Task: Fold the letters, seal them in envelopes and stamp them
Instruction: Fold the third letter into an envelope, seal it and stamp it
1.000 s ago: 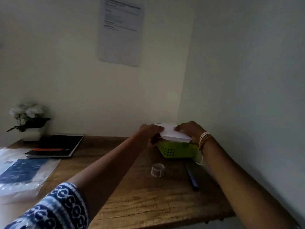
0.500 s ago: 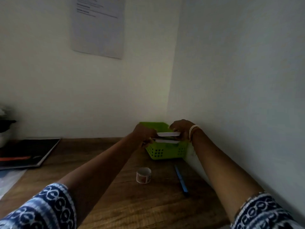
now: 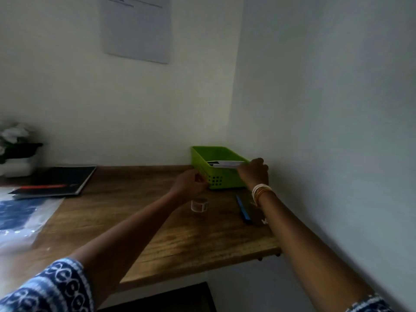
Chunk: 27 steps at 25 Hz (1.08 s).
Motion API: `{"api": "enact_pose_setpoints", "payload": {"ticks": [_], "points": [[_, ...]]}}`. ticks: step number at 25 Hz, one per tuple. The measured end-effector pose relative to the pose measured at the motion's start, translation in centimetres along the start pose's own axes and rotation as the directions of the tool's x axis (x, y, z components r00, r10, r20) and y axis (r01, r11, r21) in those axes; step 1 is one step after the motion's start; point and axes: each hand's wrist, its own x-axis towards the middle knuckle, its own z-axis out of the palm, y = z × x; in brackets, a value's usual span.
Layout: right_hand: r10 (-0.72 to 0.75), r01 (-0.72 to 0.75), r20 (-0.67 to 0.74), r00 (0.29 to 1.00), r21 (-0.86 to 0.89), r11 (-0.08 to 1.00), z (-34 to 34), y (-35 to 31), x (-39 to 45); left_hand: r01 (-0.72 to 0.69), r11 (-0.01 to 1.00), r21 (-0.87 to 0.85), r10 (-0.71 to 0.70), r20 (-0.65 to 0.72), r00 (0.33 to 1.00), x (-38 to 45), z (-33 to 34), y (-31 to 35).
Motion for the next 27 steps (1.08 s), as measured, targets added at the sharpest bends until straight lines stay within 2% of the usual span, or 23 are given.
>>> {"api": "enact_pose_setpoints", "payload": {"ticks": [2,3,5,7,9,14,17,23,27], "points": [[0.064,-0.061,0.092,0.994,-0.036,0.997,0.2,1.6,-1.6,0.006,0.996,0.086,-0.013,0.077,0.997,-2.1,0.2,-0.8],[0.079,-0.066,0.170,0.982,-0.079,0.995,0.2,2.2,-2.5,-0.009,0.982,0.191,-0.009,0.093,0.996,-2.9,0.2,-1.1],[0.046,0.036,0.319,0.947,-0.247,0.968,0.5,3.3,-3.9,-0.075,0.936,0.343,0.033,0.127,0.991,-4.1,0.4,-2.0],[-0.029,0.176,0.350,0.936,-0.394,0.902,0.9,3.8,-5.0,-0.117,0.948,0.296,0.076,0.147,0.986,-4.6,0.7,-2.4],[-0.100,0.228,0.294,0.951,-0.440,0.869,1.6,3.8,-5.7,-0.091,0.962,0.258,0.064,0.114,0.991,-4.8,0.3,-2.8],[-0.101,0.181,0.283,0.954,-0.272,0.945,4.6,1.9,-6.5,-0.021,0.959,0.284,0.023,-0.002,1.000,-4.5,-2.4,-4.1],[-0.157,0.217,0.300,0.941,-0.178,0.960,7.1,0.1,-6.3,0.041,0.966,0.255,-0.029,-0.051,0.998,-3.8,-4.7,-5.8],[-0.239,0.312,0.336,0.911,-0.183,0.932,13.0,-3.7,-5.0,0.147,0.972,0.181,-0.126,-0.126,0.984,-0.1,-8.0,-9.1],[-0.255,0.322,0.296,0.920,-0.203,0.925,16.3,-5.2,-1.6,0.119,0.980,0.159,-0.099,-0.130,0.987,4.7,-7.5,-11.2]]}}
